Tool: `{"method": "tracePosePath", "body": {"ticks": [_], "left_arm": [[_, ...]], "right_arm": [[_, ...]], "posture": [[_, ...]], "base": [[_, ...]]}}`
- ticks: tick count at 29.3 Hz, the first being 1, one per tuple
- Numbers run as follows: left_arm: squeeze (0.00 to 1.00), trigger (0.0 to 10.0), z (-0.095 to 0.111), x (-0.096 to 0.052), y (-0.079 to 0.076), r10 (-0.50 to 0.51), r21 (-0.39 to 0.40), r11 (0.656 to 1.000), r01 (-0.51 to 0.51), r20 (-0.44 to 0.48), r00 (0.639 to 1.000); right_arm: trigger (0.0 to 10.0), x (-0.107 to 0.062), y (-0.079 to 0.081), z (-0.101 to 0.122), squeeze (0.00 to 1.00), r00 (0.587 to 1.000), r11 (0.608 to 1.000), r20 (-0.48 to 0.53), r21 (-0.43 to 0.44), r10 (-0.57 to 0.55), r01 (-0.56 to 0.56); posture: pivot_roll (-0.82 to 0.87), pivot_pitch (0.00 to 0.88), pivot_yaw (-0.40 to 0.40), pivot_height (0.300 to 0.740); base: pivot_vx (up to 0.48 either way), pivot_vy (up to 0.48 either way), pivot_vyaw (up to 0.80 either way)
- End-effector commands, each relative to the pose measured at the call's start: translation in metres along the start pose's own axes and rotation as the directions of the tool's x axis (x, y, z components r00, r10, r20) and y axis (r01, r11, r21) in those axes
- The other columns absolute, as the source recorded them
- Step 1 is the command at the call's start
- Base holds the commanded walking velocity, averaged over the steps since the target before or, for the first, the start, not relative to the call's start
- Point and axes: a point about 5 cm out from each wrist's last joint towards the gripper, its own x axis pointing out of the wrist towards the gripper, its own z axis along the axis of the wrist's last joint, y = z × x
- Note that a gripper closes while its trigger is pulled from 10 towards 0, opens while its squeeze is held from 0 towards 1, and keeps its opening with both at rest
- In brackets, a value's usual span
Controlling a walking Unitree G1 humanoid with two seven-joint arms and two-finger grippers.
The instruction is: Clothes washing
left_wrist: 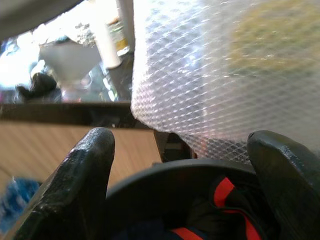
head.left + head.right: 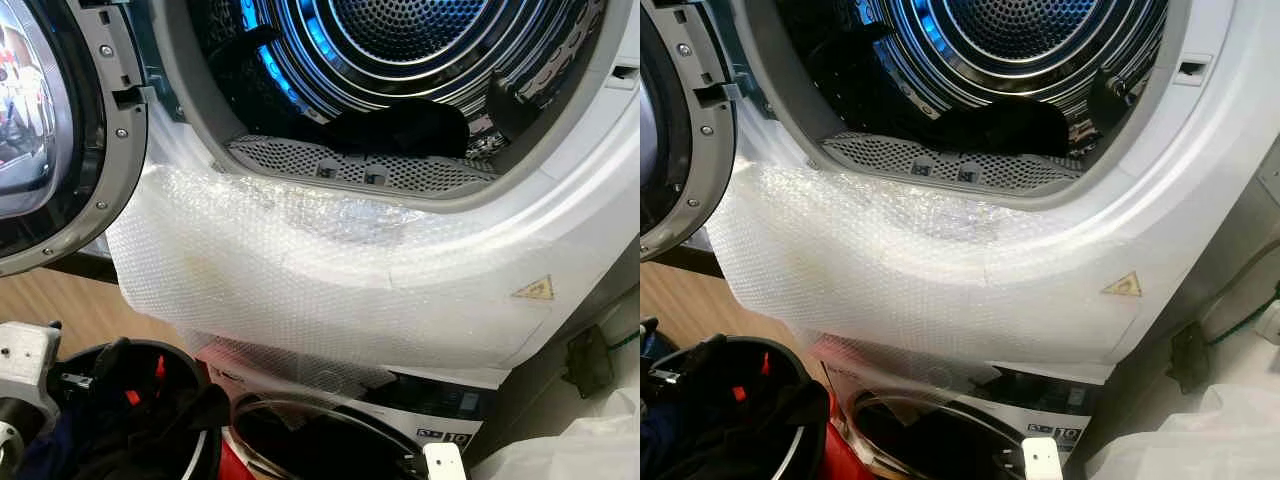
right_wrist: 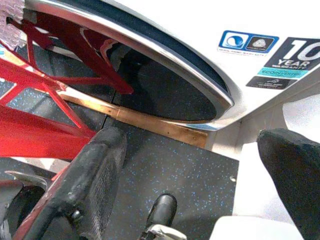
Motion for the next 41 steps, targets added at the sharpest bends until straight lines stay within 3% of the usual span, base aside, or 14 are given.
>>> {"method": "tracePosePath", "body": {"ticks": [1,9,10,13,17,20,23,26,27,32,41], "left_arm": [[1.0,10.0,0.003,-0.001,0.004,0.058,-0.061,0.997,-0.057,0.01,0.998],[1.0,10.0,0.015,0.0,0.003,0.07,-0.097,0.993,-0.066,0.038,0.997],[1.0,10.0,0.013,0.002,0.006,0.134,-0.146,0.98,-0.135,-0.013,0.991],[1.0,10.0,0.018,0.001,0.01,0.232,-0.162,0.957,-0.239,-0.058,0.971],[1.0,10.0,0.028,0.001,0.025,0.337,-0.119,0.931,-0.344,-0.077,0.938],[1.0,10.0,0.037,-0.001,0.049,0.458,-0.096,0.879,-0.467,-0.101,0.883],[1.0,10.0,0.032,-0.005,0.064,0.518,-0.064,0.844,-0.532,-0.153,0.841],[1.0,10.0,0.021,-0.007,0.067,0.521,-0.064,0.837,-0.544,-0.213,0.826],[0.0,10.0,0.005,-0.009,0.063,0.495,-0.068,0.842,-0.536,-0.3,0.815],[0.0,10.0,-0.026,-0.021,0.059,0.478,-0.076,0.825,-0.56,-0.434,0.763],[0.0,10.0,-0.035,-0.02,0.046,0.447,-0.115,0.82,-0.56,-0.482,0.753]], "right_arm": [[10.0,-0.001,0.0,-0.005,0.0,1.0,1.0,-0.02,-0.007,0.002,-0.002],[10.0,-0.001,-0.003,-0.005,0.0,1.0,1.0,-0.019,-0.003,-0.004,0.004],[10.0,-0.001,-0.002,-0.005,0.0,1.0,1.0,-0.019,-0.004,-0.004,0.004],[10.0,-0.001,-0.002,-0.003,0.0,1.0,1.0,-0.011,0.009,-0.009,0.009],[10.0,0.0,-0.001,-0.002,0.0,1.0,1.0,-0.01,0.008,-0.008,0.008],[10.0,0.0,0.0,-0.001,0.0,1.0,1.0,-0.011,0.002,-0.001,0.001],[10.0,0.0,0.0,-0.001,0.0,1.0,1.0,-0.011,0.003,0.0,0.0],[10.0,0.0,0.0,-0.001,0.0,1.0,1.0,-0.011,0.002,0.0,0.0],[10.0,0.0,-0.001,-0.001,0.0,1.0,1.0,-0.013,0.001,-0.001,0.001],[10.0,-0.001,-0.004,-0.005,0.0,1.0,1.0,-0.022,0.0,-0.008,0.008],[10.0,-0.001,-0.005,-0.004,0.0,1.0,1.0,-0.017,0.014,-0.01,0.011]], "posture": [[0.31,0.0,-0.031,0.74],[0.31,0.0,-0.03,0.74],[0.31,0.0,-0.028,0.74],[0.31,0.0,-0.016,0.74],[0.31,0.0,-0.019,0.74],[0.32,0.0,-0.021,0.74],[0.31,0.0,-0.021,0.74],[0.31,0.0,-0.021,0.74],[0.31,0.0,-0.022,0.74],[0.31,0.0,-0.024,0.74],[0.29,0.0,-0.024,0.74]], "base": [[0.0,0.0,0.0],[0.0,0.0,0.0],[0.0,0.0,0.0],[0.0,0.0,0.0],[0.0,0.0,0.0],[0.0,0.0,0.0],[0.0,0.0,0.0],[0.0,0.0,0.0],[0.0,0.0,0.0],[0.0,0.0,0.0],[0.0,0.0,0.0]]}}
